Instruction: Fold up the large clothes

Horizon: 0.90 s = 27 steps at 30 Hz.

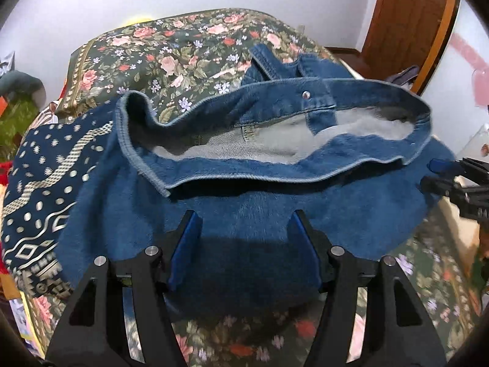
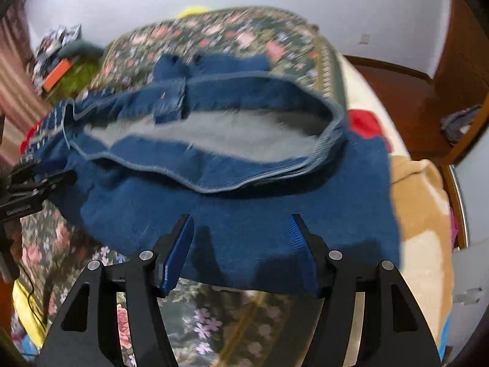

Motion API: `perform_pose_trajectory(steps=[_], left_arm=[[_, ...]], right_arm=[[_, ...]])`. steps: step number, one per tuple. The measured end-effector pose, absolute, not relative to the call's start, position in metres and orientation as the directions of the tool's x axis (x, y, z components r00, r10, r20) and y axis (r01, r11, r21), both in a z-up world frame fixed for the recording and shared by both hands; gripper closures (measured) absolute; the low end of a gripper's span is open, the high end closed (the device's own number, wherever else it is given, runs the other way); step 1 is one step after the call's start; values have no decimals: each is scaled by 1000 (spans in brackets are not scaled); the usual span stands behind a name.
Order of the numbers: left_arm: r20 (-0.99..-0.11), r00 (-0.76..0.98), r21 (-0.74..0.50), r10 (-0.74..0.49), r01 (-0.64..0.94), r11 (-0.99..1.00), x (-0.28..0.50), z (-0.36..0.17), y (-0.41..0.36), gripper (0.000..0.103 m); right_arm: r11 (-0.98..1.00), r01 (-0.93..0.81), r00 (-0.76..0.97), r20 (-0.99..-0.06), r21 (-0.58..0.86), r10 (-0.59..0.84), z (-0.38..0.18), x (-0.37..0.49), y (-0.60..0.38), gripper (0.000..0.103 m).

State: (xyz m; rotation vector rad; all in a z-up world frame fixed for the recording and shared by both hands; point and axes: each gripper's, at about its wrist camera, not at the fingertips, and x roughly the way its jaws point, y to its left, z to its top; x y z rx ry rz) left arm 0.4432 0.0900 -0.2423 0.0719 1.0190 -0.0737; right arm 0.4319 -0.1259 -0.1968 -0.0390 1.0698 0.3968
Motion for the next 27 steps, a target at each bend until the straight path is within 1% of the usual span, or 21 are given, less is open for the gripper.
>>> perform_pose_trajectory(steps=[2, 4, 8, 12, 16, 19, 20, 23, 27], left_arm=[[-854, 520, 43, -3, 76, 996, 456, -251, 90, 42], [-853, 522, 44, 4, 65, 997, 469, -255, 91, 42], [-853, 523, 28, 3, 39, 999, 508, -255, 99, 42], [-845, 534, 24, 12, 15, 1000, 541, -247, 102, 42], [-833, 553, 13, 10, 1, 1000, 565, -241, 100, 42], [-809, 581, 77, 82, -34, 996, 577, -233, 100, 42], [-805, 586, 77, 88, -45, 996, 579, -229, 101, 42], [-796, 603, 34, 57, -50, 998, 575, -218, 103, 42], [-777, 629, 31, 36, -20, 999, 552, -203, 94, 42]], right_arm=[[925, -348, 409, -863, 153, 297, -204, 438, -116, 43], [923, -346, 399, -864, 168, 307, -209, 450, -108, 39], [932, -315, 395, -868, 180, 301, -215, 482, -101, 39], [950, -241, 444, -848, 198, 290, -211, 515, -106, 39], [965, -130, 518, -814, 227, 262, -198, 544, -119, 39], [981, -48, 576, -797, 188, 181, -188, 546, -124, 39], [978, -40, 579, -793, 203, 189, -185, 545, -126, 39], [964, -68, 571, -782, 257, 249, -178, 536, -128, 39], [960, -162, 556, -782, 229, 281, -172, 513, -113, 39]])
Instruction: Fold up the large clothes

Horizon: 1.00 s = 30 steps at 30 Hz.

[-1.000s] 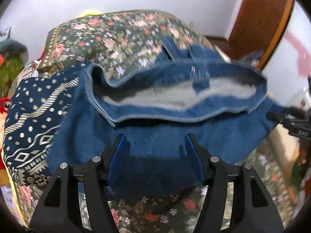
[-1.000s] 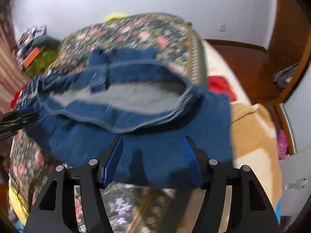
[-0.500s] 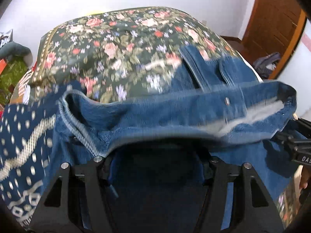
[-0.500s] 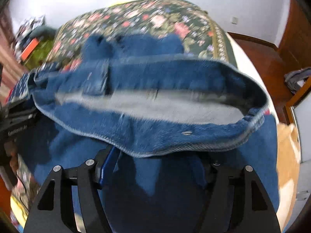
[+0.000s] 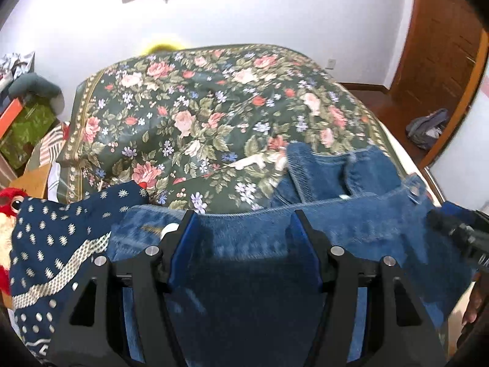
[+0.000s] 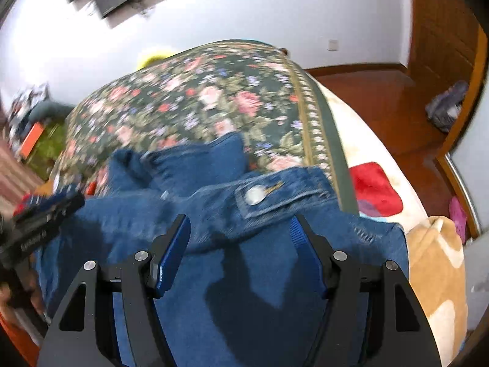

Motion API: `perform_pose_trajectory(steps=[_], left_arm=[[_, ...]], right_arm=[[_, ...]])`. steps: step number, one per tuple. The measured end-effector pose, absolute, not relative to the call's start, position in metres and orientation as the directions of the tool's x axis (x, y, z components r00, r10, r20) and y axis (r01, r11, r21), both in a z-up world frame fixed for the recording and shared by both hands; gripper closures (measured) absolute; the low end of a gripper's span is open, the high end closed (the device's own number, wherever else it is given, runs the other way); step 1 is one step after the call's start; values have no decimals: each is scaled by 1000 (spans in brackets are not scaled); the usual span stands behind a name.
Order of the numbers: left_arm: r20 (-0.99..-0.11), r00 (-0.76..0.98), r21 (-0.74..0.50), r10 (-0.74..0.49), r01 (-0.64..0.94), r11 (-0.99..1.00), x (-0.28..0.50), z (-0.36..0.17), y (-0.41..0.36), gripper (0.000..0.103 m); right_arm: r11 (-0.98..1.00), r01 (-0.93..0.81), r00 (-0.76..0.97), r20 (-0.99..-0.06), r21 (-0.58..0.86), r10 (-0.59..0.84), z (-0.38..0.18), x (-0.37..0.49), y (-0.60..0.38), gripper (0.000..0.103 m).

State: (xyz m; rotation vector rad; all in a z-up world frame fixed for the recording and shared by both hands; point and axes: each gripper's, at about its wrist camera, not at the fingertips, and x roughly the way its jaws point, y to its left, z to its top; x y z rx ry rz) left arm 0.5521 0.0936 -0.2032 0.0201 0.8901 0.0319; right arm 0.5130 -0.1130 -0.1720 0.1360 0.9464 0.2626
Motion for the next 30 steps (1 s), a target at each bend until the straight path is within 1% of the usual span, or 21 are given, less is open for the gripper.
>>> perform_pose_trajectory(steps=[3, 6, 7, 12, 14, 17, 18, 20, 23, 25, 27, 30], left_arm=[[-780, 625, 17, -3, 26, 1000, 533, -200, 85, 41], [-802, 596, -9, -43, 61, 998, 512, -206, 78, 39], [-812, 581, -16, -56, 74, 997, 505, -211, 75, 39], [-864, 499, -16, -68, 107, 994, 473, -240, 66, 39], [-881, 469, -18, -58, 89, 996, 460, -251, 67, 39], [-872, 485, -41, -64, 58, 997, 437, -259, 77, 39], [-866, 497, -38, -61, 57, 998, 432, -259, 79, 39], [-855, 515, -26, -56, 65, 998, 417, -256, 82, 39], [-838, 542, -31, -61, 64, 997, 400, -247, 86, 39], [-826, 563, -14, -28, 28, 999, 389, -240, 91, 33], [-825, 565, -6, 4, -15, 1000, 379, -238, 99, 29], [-831, 554, -18, 39, -97, 995, 369, -242, 125, 29]], right_arm=[[945, -236, 515, -795, 229, 321, -176, 496, -101, 38], [930, -286, 460, -818, 231, 344, -185, 481, -89, 33], [929, -299, 441, -831, 219, 338, -191, 477, -85, 30], [923, -353, 341, -897, 154, 280, -219, 465, -80, 29], [924, -361, 351, -900, 125, 259, -221, 457, -88, 29], [934, -348, 392, -893, 79, 221, -218, 445, -105, 24], [933, -346, 391, -888, 103, 243, -215, 441, -113, 22], [933, -332, 387, -882, 138, 268, -210, 435, -128, 22], [958, -278, 428, -884, 68, 186, -205, 427, -145, 22], [968, -243, 426, -890, 64, 165, -204, 425, -157, 22], [971, -215, 416, -890, 106, 189, -205, 419, -171, 22], [983, -147, 413, -896, 111, 163, -204, 408, -191, 22]])
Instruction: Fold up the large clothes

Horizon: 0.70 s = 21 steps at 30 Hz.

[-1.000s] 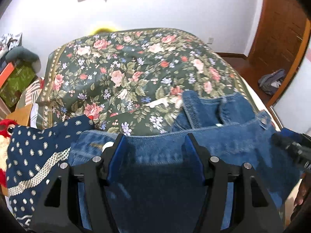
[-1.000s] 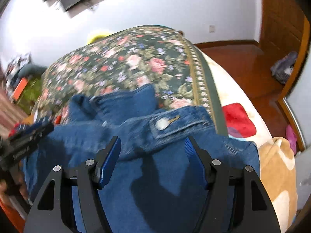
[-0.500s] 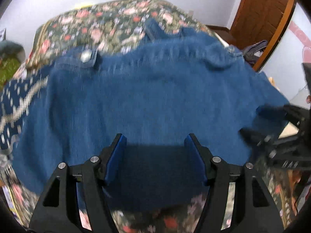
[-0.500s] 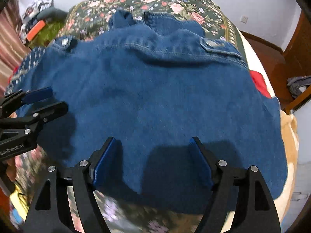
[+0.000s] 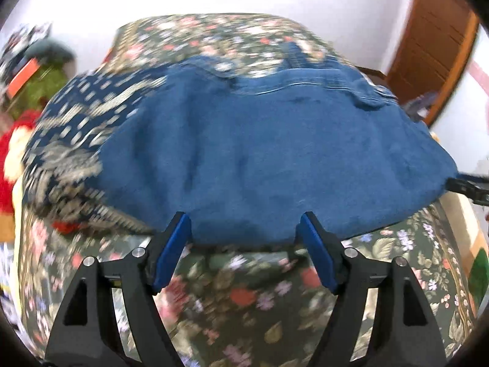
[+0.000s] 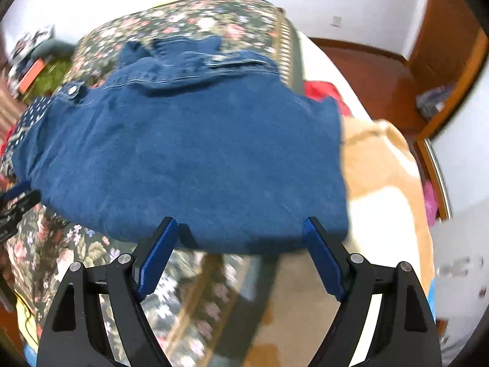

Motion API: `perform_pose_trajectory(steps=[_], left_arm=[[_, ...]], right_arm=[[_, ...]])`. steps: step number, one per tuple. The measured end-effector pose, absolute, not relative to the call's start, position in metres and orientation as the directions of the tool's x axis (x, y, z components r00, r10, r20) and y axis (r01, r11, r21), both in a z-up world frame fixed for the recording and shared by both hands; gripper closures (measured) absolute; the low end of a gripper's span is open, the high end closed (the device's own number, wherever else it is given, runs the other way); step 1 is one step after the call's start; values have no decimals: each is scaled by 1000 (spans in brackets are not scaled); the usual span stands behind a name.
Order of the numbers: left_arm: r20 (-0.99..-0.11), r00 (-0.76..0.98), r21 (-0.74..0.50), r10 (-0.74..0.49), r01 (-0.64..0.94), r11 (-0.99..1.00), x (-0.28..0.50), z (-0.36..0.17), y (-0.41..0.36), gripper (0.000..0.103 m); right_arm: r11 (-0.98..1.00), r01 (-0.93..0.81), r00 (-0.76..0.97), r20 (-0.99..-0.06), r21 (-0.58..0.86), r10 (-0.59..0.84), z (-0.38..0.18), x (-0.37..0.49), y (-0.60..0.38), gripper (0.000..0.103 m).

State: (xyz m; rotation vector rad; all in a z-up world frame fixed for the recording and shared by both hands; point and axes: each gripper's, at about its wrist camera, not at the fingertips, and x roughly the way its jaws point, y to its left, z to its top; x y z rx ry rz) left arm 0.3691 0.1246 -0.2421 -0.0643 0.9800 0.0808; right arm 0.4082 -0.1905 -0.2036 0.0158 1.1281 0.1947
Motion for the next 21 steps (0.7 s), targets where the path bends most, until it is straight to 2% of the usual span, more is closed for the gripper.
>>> perform_pose_trajectory(steps=[7, 10, 15, 21], left_arm=[[-855, 507, -99, 114, -375, 922, 344, -251, 205, 29], [-850, 525, -229, 38, -434, 871, 330, -254, 233, 29], [-804, 590, -378, -80, -401, 835, 318, -253, 239, 29], [-739, 618, -540, -268, -305, 784, 342, -268, 217, 29]], right_arm=[[984, -15, 377, -910, 177, 170, -213, 392, -228, 22], [979, 21, 384, -906, 203, 180, -211, 386, -238, 22], [974, 44, 414, -892, 222, 185, -204, 382, -242, 22], [966, 29, 434, -874, 258, 220, -200, 388, -231, 22]])
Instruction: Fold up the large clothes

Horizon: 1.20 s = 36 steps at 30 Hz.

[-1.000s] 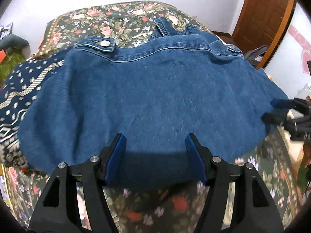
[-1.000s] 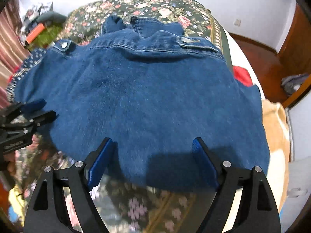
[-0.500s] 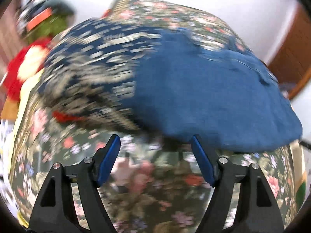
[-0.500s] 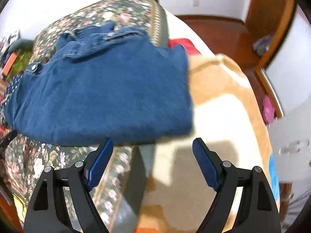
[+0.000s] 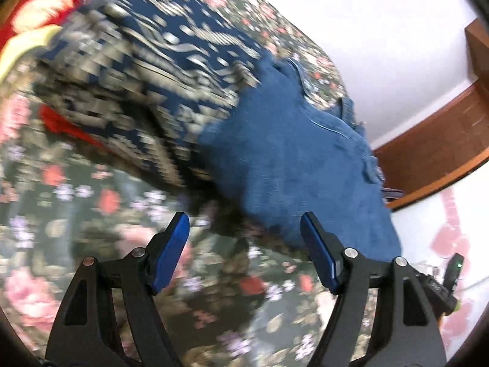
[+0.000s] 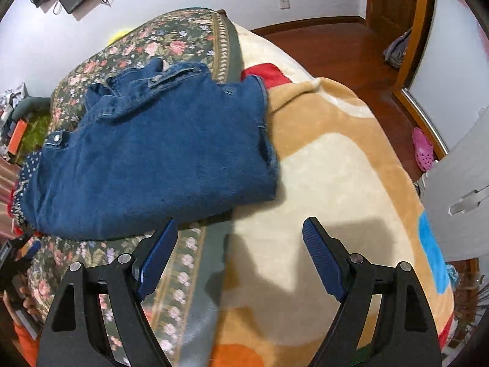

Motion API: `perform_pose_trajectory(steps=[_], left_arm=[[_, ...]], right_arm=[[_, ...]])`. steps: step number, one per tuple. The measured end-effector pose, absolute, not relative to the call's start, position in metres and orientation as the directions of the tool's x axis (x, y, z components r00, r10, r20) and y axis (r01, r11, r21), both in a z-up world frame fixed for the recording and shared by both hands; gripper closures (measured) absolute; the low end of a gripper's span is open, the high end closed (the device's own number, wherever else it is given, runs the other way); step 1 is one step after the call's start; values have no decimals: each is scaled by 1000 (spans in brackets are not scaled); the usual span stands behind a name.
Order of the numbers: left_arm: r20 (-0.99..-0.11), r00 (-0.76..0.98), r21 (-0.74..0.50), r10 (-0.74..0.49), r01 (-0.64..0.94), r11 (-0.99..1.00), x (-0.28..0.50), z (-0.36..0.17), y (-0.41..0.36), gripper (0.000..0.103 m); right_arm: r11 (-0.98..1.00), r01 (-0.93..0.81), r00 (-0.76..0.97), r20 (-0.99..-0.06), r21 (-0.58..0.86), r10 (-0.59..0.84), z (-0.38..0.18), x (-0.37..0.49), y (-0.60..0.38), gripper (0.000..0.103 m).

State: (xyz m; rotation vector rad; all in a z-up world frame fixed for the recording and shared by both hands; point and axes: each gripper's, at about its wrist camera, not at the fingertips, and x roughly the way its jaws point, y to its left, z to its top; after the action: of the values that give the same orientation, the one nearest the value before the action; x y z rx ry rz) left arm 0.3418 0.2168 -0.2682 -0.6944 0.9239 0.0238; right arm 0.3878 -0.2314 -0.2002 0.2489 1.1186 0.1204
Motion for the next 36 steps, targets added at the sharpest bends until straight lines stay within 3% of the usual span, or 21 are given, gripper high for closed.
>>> perform_pose_trajectory(steps=[12, 14, 18, 22, 25, 36], left_arm=[[-743, 609, -543, -280, -303, 783, 408, -284, 201, 29], [-739, 611, -560, -282, -325, 762, 409, -284, 209, 37], [-727, 628, -575, -278, -337, 746, 398, -277, 219, 71], [-722, 656, -522, -218, -311, 794, 387, -251, 206, 84], [-700, 695, -476, -165, -281, 833, 374, -222, 192, 88], [-519, 840, -448, -158, -110, 888, 320, -113, 162, 91]], right_arm=[[965, -39, 414, -874, 261, 253, -210, 399, -193, 22], [964, -43, 407, -877, 262, 256, -213, 400, -189, 22], [965, -43, 394, -883, 259, 254, -215, 399, -183, 22], [965, -55, 392, -883, 258, 258, -211, 396, -178, 22], [965, -75, 401, -878, 251, 260, -203, 393, -171, 22], [941, -300, 446, -850, 155, 281, -157, 389, -102, 22]])
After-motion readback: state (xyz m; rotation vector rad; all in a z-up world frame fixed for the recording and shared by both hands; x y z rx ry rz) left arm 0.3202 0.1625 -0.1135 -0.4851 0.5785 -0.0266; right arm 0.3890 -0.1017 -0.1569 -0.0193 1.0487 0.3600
